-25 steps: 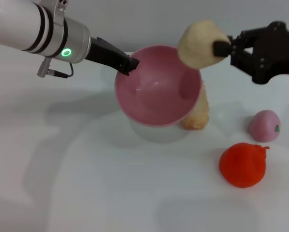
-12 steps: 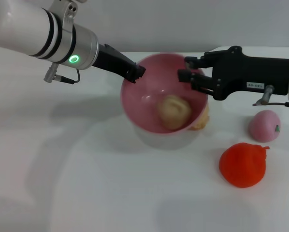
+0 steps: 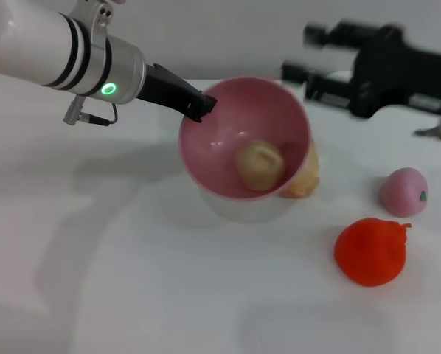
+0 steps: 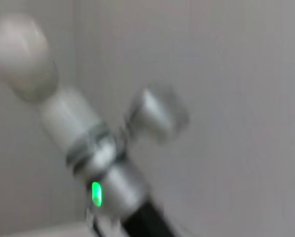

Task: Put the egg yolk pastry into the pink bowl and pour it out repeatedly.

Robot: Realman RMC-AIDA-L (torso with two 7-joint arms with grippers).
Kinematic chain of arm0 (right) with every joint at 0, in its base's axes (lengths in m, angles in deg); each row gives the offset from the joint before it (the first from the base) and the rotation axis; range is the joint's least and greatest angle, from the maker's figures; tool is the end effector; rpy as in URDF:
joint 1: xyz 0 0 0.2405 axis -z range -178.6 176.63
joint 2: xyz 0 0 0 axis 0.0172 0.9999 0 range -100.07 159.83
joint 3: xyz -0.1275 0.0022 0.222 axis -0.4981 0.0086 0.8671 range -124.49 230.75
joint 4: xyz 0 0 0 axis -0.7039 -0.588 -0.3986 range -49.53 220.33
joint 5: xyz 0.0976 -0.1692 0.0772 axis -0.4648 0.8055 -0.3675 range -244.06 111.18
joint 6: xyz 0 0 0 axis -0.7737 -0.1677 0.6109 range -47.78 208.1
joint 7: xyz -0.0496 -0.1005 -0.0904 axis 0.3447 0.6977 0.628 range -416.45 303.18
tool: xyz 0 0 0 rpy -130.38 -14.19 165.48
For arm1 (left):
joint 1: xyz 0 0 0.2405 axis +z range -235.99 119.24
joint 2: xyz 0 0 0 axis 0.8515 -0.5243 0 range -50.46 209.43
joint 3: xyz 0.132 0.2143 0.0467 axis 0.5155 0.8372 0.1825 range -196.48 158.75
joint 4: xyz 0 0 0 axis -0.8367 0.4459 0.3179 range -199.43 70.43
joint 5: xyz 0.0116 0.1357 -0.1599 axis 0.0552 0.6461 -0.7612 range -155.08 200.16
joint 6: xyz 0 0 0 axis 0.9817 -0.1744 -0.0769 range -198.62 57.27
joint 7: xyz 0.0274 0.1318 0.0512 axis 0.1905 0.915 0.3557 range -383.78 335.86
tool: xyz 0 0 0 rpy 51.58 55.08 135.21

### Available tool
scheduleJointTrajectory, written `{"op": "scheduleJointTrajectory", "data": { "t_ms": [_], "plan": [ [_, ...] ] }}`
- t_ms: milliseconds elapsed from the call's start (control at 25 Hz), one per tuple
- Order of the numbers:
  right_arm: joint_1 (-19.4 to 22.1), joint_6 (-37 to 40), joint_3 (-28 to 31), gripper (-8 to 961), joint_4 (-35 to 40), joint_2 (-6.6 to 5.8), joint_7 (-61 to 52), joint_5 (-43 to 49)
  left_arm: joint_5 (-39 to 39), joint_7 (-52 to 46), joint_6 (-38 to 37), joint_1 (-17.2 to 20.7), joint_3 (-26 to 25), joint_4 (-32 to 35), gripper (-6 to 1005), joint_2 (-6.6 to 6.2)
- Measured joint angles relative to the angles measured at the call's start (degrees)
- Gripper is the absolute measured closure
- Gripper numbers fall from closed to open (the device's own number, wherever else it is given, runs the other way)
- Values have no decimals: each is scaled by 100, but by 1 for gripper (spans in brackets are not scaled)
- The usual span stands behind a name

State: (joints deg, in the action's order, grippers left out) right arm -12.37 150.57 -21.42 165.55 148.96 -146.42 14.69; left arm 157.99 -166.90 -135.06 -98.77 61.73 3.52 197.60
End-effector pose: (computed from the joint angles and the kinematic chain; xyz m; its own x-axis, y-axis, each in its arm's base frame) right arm 0.1545 0.3212 0.0518 0.7669 0.0332 -0.6409 -0.2900 -0.8729 -0.3923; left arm -0.1297 0.4120 -0.0164 0.8545 0.5016 0.1346 0.5042 -0.7390 -0.4468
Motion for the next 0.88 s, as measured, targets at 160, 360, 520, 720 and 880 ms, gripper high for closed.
{"op": "scheduleJointTrajectory", "data": {
  "t_ms": [160, 360, 520, 720, 880],
  "plan": [
    [670, 558, 68, 353, -380, 16, 1761, -2349, 1, 23, 96, 62, 0, -6, 956, -8],
    [937, 1720, 193, 342, -2272, -11, 3580, -4981, -1, 57, 542, 249, 144, 28, 956, -1],
    [720, 2525, 876, 343, -3968, -25, 3848, -5871, -42, 84, 1586, 591, 696, 166, 956, 10],
    [600, 2754, 1745, 344, -5059, -27, 3840, -6092, -19, 94, 2714, 1019, 1623, 562, 956, 8],
    [689, 2766, 2179, 345, -5258, -34, 3799, -6097, 0, 342, 3746, 1442, 2281, 846, 956, 1]
  ]
}}
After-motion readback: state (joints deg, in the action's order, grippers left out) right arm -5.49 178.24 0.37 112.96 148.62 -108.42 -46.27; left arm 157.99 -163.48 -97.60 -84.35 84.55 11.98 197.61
